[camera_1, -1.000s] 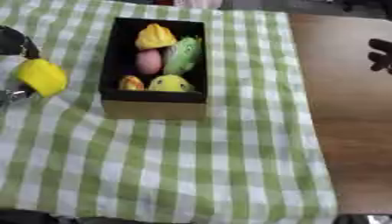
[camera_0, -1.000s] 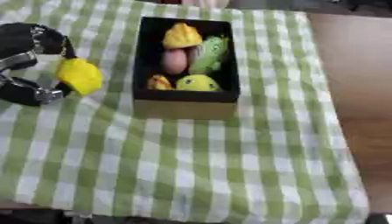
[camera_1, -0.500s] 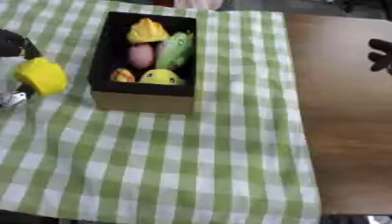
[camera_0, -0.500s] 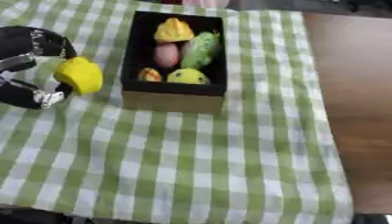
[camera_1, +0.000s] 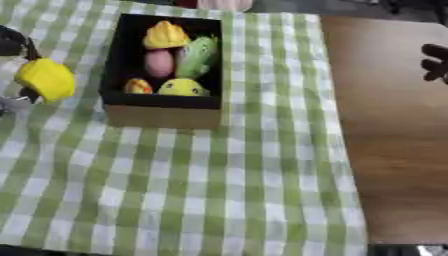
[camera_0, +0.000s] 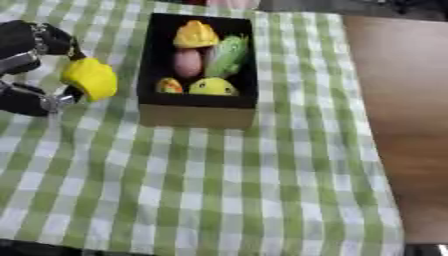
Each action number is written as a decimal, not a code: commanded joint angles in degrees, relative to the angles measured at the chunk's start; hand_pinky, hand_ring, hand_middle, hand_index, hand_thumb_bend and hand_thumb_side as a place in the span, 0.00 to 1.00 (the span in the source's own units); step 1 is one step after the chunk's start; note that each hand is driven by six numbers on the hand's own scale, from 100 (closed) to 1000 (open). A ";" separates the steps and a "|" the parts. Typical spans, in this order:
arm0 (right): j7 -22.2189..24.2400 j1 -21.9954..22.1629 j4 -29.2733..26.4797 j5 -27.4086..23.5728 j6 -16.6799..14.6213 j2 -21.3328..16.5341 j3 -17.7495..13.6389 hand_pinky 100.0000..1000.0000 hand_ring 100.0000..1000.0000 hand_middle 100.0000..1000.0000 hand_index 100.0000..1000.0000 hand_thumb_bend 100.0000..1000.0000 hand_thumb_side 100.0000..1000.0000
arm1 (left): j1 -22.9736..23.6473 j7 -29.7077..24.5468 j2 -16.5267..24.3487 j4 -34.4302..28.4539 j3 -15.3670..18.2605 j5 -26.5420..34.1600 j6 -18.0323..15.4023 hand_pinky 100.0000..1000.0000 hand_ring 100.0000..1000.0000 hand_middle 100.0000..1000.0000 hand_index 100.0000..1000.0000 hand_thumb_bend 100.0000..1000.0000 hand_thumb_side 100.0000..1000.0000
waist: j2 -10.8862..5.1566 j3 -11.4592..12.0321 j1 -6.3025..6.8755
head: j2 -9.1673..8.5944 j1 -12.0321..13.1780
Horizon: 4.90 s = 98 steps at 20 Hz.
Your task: Pick up objects on the table and place them in the box.
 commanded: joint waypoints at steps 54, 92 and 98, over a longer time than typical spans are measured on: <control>0.26 -2.73 0.43 -5.53 -1.91 -6.23 -0.52 1.00 1.00 0.57 0.99 0.00 0.87 | -14.25 22.69 -16.21 18.36 5.59 -34.33 1.96 0.71 0.56 0.42 0.58 0.02 0.00 | -2.03 -2.98 0.94 | 0.24 0.00; 1.35 -6.37 0.87 -4.87 -3.02 -6.41 1.21 1.00 1.00 0.57 0.99 0.00 0.88 | -15.50 17.52 -23.35 23.20 7.82 -41.42 1.34 1.00 0.98 0.85 0.98 0.58 0.61 | -0.16 -5.82 -0.31 | 0.24 1.44; 0.90 -5.42 0.04 -6.84 -2.57 -6.18 0.35 1.00 1.00 0.57 0.99 0.00 0.87 | -13.95 18.52 -20.16 17.47 7.93 -33.91 2.10 0.98 0.93 0.80 0.94 0.19 0.62 | -0.62 -5.11 -0.05 | 0.24 0.69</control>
